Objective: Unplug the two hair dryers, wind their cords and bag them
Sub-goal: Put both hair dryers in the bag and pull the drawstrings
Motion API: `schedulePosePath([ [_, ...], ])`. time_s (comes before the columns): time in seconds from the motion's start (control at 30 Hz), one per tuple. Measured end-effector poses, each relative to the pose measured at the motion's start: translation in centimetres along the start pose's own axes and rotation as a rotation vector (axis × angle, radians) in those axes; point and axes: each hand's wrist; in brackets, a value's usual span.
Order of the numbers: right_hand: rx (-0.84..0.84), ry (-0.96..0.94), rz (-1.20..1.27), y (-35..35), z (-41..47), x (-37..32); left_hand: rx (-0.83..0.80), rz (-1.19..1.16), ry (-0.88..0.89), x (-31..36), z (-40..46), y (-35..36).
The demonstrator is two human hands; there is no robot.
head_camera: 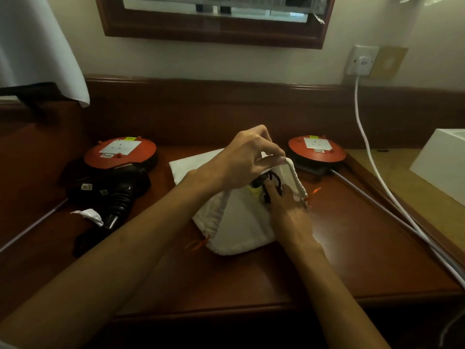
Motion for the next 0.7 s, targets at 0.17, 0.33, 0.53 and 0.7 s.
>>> schedulePosePath([
  [0.17, -0.080, 0.130, -0.048, 0.9, 1.3, 0.4, -0.036, 0.019, 0.000, -0.1, -0.4, 0.7],
  [0.33, -0.180, 0.070, 0.135, -1.1, -0.2, 0.3, -0.146, -0.006, -0.072, -0.6, -0.6, 0.4],
  [0.53, -0.267, -0.037, 0.582, -9.6, -5.0, 2.6, -0.177, -0.081, -0.345, -5.6, -1.9, 0.8],
  [0.7, 0.108, -0.020, 0.676, -11.5, 0.2, 3.1, -0.167, 0.232, -0.668, -9.2, -4.2, 6.3],
])
Point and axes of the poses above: each hand's wrist, its own z-axis towards the middle knuckle, its own y-axis out of the palm, x = y × z, and after that the axes turned 9 degrees about -y, right-handed
